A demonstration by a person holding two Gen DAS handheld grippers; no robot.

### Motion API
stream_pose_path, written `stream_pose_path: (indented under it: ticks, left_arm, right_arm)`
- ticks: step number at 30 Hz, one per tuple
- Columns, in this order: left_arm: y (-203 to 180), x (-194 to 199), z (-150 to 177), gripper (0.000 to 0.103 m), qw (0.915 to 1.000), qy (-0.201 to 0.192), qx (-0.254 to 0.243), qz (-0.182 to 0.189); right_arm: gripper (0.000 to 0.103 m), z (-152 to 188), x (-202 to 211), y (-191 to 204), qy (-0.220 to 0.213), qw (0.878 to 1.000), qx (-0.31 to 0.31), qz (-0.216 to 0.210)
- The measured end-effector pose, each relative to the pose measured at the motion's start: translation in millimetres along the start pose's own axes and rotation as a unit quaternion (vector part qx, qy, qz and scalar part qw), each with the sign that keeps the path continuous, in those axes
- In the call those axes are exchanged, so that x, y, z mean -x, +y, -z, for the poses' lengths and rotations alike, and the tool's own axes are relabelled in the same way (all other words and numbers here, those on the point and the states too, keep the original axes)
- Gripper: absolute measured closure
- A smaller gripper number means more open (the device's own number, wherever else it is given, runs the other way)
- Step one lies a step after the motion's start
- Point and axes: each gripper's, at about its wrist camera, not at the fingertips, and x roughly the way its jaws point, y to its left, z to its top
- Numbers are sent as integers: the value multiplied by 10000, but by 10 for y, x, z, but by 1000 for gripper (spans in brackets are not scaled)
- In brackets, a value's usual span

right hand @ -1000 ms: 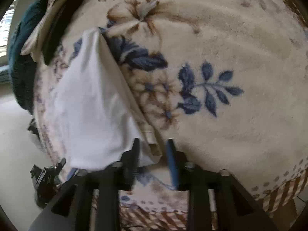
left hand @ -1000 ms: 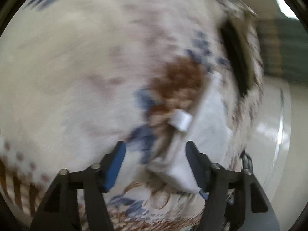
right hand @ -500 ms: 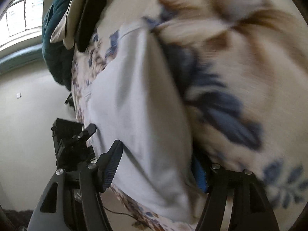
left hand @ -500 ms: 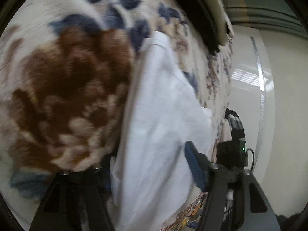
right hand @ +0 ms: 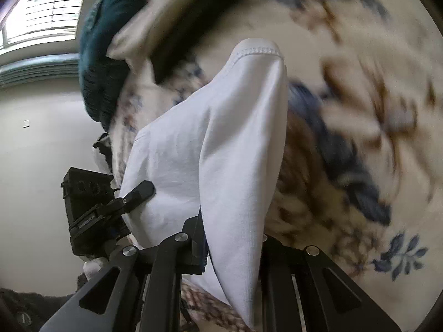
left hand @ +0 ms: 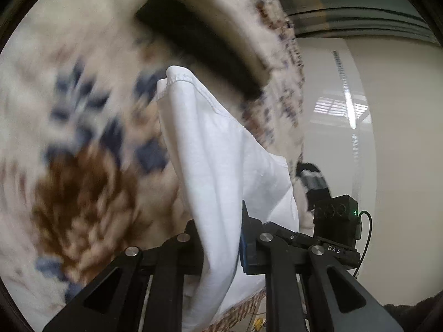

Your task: Fold small clothes

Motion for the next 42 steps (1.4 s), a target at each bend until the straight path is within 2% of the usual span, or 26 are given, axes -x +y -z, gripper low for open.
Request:
stream_pose_path:
  ticks: [4,8,10,12,16,19,21,23,24,25,26,27,28,29,30,31,33,37,42]
  left_arm:
    - [-452,111,-672,90,9995,-227,-235,22]
    - [-791,105,-1530,89,9975,-514,-470,-87]
    - [-863,23,-1931,89,9967,-637,-494,-113]
    - [-826,-72,-2366,89,9958,-739,-498,-201]
    - [-598,-330,-2945,88,9959,-697,-309,-488]
    - [-368,-450,-3091,87,9948,-509,-158,-866]
    - [-280,-544,-3108,85,9930,-350,-81,-1125]
    - [-333,-474,-3048,82,9900,-452,-200,-1325]
    - [-397,-415,-3010,79,9850,-616,-349,-1572]
    - [-451,-376,-2988,77,9800,-764,-493,-1769]
    - [-506,-330,-2957,76,9748,-894,-669,-1932]
    - [-597,-285,-2899,73,9653,-1077,-890,-2205]
    - [-636,-289,-2895,52,9586,-1187,-1003,-2388]
    - [-707,-267,-2843,26,9501,-1319,-1151,-2581]
    - [-769,-254,-2767,13,9443,-1392,-1260,-2704]
    - [-785,-270,-2745,0,9418,-1396,-1298,-2769]
    - [-840,-322,-2684,0,9331,-1383,-1332,-3042]
    - [-1004,-271,-2435,0,9145,-1524,-1400,-3476]
    - [-1339,-109,-2102,0,9013,-1594,-1518,-3731]
  right_arm:
    - [88,-497,282,423,-251,9995,182,-68]
    - [88,-1292,425,778,-506,9978,428,-68]
    - [88,-1820,426,969,-631,9964,569,-38]
    - [88,-2240,400,1081,-695,9956,625,-13]
    - [88,-3055,149,1251,-615,9951,745,211]
    - [88,-3483,-130,1268,-397,9943,808,570]
    - [87,-3622,-293,1267,-216,9928,848,823]
    - [80,-3669,-374,1263,-142,9881,923,1220]
    - [73,-3649,-377,1276,-148,9845,1020,1421]
    - [57,-3613,-383,1306,-159,9799,1134,1632]
    - [49,-3575,-376,1314,-176,9771,1202,1747]
    - [36,-3529,-361,1357,-257,9698,1332,2028]
    - [30,-3459,-330,1410,-447,9576,1492,2425]
    - [29,-3387,-312,1437,-562,9485,1607,2670]
    - [24,-3282,-284,1465,-700,9356,1735,2993]
    - [12,-3172,-260,1467,-786,9261,1772,3236]
    - [0,-2994,-191,1462,-938,9151,1810,3480]
    - [0,-2633,-25,1542,-1371,8896,1811,3962]
    - [0,-2338,345,1713,-1828,8699,1741,4238]
